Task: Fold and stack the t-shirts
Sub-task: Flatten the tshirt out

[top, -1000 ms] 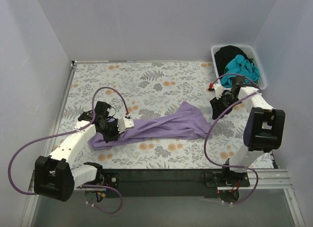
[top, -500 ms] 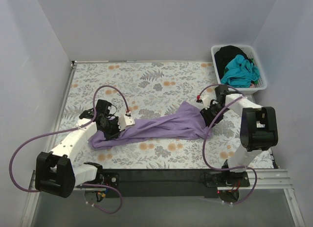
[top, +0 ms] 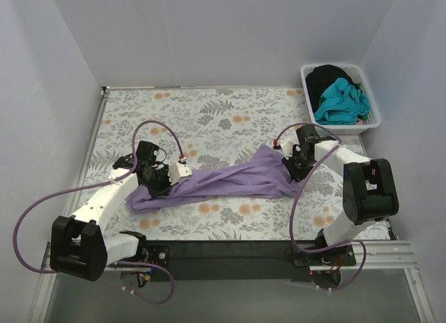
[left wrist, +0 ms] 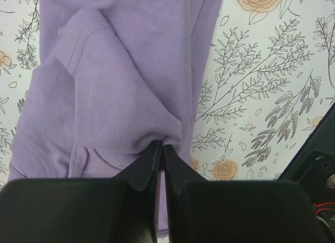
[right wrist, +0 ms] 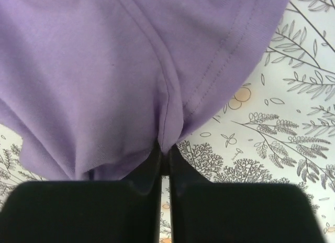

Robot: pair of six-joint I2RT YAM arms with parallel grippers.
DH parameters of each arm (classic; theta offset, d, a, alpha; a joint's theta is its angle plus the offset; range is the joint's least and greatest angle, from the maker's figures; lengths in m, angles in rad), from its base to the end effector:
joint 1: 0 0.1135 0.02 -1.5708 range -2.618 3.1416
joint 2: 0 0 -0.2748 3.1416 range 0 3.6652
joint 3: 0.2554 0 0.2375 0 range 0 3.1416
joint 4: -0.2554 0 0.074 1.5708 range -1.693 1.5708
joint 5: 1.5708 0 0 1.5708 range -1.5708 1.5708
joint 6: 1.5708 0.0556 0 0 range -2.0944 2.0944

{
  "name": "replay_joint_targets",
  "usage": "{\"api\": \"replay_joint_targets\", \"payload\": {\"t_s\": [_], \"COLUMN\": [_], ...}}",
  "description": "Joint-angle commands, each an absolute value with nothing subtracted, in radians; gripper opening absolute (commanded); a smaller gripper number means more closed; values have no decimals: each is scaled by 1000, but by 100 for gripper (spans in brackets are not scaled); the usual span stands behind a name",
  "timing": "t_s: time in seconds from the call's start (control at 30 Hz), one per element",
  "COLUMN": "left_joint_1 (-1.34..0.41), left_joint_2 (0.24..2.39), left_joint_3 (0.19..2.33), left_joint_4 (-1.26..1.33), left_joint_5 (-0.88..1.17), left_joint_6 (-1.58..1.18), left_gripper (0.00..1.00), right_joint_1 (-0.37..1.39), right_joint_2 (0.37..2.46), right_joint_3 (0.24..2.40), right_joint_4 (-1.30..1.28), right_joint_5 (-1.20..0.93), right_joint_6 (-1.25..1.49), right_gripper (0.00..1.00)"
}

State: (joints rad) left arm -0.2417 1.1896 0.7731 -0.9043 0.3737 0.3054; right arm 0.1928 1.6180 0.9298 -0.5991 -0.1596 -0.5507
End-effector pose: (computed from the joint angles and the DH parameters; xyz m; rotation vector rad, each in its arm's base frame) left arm 0.1731 -0.0636 0.2086 0.8309 2.7118 -0.5244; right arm 0.2777 0.0632 0.1646 -1.0584 2.6258 0.1509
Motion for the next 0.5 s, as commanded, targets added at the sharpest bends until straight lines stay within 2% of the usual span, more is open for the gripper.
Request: {"api": "replay_joint_targets", "payload": {"t_s": [0.0, 0.2, 0.3, 0.4, 0.47], "left_joint_1": [-239, -239, -229, -212, -221], "left_joint_2": [1172, 1158, 1189, 1151, 1059], "left_joint_3": [788, 837, 992, 1065, 1010], "left_joint_4": [-879, -726, -640, -738, -845], "left_joint_5": [359, 282, 236, 460, 540], "left_joint_6": [278, 106, -27, 88, 267], "left_gripper": [0, 3, 0, 0, 0], "right_joint_1": [193, 134, 88, 57, 11], "right_joint_2": [1666, 1591, 1568, 1559, 1552], "right_joint_3": [871, 1003, 1112, 1183, 1196], "right_joint_4": [-548, -610, -632, -643, -655], "right_joint_5": [-127, -117, -94, -87, -109], "right_joint_6": [-561, -609, -643, -675, -695], "right_gripper": [2, 1, 1, 1, 1]}}
